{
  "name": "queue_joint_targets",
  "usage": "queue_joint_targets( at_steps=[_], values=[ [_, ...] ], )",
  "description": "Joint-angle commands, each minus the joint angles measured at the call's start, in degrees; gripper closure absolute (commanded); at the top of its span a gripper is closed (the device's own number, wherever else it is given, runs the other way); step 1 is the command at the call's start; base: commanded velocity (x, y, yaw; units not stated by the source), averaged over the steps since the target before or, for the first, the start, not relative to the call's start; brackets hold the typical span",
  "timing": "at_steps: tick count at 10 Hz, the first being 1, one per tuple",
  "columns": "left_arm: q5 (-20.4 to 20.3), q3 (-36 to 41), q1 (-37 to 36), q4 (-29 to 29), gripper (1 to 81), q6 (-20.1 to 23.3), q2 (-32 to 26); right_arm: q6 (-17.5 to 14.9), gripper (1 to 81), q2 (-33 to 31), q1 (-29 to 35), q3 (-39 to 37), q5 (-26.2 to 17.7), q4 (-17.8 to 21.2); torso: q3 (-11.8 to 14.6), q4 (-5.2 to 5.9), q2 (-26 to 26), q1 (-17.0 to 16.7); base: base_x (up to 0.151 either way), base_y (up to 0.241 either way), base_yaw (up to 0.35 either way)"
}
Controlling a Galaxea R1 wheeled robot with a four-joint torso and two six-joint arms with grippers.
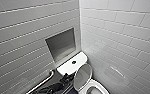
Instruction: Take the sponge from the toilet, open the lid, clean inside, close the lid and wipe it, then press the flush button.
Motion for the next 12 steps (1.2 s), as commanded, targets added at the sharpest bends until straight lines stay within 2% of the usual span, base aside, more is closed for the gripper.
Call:
queue_joint_targets(
  at_steps=[1,6,7,8,9,10,12],
  values=[
    [0.56,6.65,-5.15,4.65,1.0,0.46,-1.17,0.17,81.1,-0.37,0.75,0.52,-2.84,-0.73,0.00,0.00,0.00,0.00,0.000,0.000,0.000],
    [-1.29,20.83,0.57,13.37,1.0,0.55,-5.48,0.35,81.1,-0.19,2.42,-0.71,-2.75,-0.64,0.00,0.00,0.00,0.00,0.000,0.000,0.000],
    [-1.12,22.75,1.54,17.38,1.0,0.64,-7.05,0.35,81.1,-0.28,2.94,-0.71,-2.67,-0.73,0.00,0.00,0.02,0.00,0.000,0.000,0.000],
    [-1.02,24.42,3.63,21.69,1.0,0.55,-9.50,0.44,81.1,-0.54,3.21,-0.80,-1.36,-0.64,0.00,0.00,0.02,0.00,0.000,0.000,0.000],
    [-0.85,28.30,6.28,26.46,1.0,0.55,-14.35,0.44,81.1,-1.15,3.65,-1.15,1.88,-0.47,0.00,0.00,0.02,0.00,0.000,0.000,0.000],
    [-1.02,31.20,8.30,28.84,1.0,0.55,-18.48,0.61,81.1,-1.60,4.18,-1.15,3.57,-0.11,0.00,0.00,0.02,0.00,0.000,0.000,0.000],
    [-1.11,37.61,13.05,32.87,1.0,0.55,-26.55,0.70,81.1,-2.91,4.27,-0.10,4.28,-0.02,0.00,0.00,0.02,0.00,0.000,0.000,0.000]
  ],
)
